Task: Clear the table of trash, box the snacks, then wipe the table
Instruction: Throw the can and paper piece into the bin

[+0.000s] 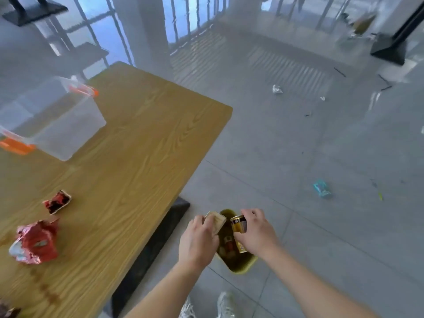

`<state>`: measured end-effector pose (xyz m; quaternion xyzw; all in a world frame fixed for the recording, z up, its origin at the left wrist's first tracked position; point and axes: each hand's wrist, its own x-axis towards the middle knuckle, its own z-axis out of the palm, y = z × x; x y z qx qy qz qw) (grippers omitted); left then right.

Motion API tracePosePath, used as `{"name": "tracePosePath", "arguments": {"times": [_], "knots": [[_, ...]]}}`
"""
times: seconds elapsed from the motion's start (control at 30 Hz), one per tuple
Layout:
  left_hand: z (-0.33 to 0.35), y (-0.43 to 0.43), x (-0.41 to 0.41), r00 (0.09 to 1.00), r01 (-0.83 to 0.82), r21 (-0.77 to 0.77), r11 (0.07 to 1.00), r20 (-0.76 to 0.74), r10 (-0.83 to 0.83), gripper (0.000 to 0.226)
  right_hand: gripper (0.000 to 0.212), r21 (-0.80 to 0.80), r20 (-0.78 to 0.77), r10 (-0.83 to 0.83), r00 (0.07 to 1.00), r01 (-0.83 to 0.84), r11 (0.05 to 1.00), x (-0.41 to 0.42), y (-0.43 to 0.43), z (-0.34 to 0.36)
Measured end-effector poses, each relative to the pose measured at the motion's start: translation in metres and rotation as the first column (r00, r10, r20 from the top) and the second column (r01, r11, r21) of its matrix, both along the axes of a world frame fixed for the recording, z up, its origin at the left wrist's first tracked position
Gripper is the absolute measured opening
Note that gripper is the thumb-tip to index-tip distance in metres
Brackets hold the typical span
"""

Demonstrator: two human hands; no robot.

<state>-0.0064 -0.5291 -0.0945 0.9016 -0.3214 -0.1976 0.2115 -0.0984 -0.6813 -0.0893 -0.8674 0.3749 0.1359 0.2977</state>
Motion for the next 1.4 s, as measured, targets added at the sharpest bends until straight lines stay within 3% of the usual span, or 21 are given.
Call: {"name": "tracePosePath", "arguments": {"times": [0.2, 0.33, 0.6, 0.87, 1.1, 1.4], "knots": [[-0.099, -0.032, 0.007, 0.997, 0.055, 0.141, 0.989, -0.064, -0.046, 0.043, 0.072, 0.119, -0.129, -0.1, 0.987, 0.116, 0.986, -0.013, -0.017, -0.11], [-0.168, -0.058, 0.003, 0.994, 0.087, 0.214, 0.973, -0.088, -0.069, 0.036, 0.07, 0.159, -0.136, -0.128, 0.982, 0.149, 0.976, -0.018, -0.032, -0.184], [-0.29, -0.095, -0.014, 0.985, 0.164, 0.347, 0.923, -0.115, -0.132, 0.027, 0.066, 0.166, -0.168, -0.084, 0.982, 0.112, 0.98, -0.032, -0.046, -0.306], [-0.393, -0.111, -0.012, 0.976, 0.215, 0.423, 0.88, -0.055, -0.212, 0.032, 0.07, 0.17, -0.213, -0.088, 0.973, 0.125, 0.978, -0.042, -0.042, -0.407], [-0.429, -0.105, -0.012, 0.968, 0.234, 0.447, 0.863, -0.024, -0.25, 0.031, 0.066, 0.169, -0.221, -0.053, 0.974, 0.092, 0.981, -0.037, -0.041, -0.442], [-0.388, -0.089, -0.011, 0.97, 0.213, 0.383, 0.899, 0.03, -0.243, 0.029, 0.052, 0.14, -0.191, -0.069, 0.979, 0.097, 0.985, -0.039, -0.051, -0.404]]}}
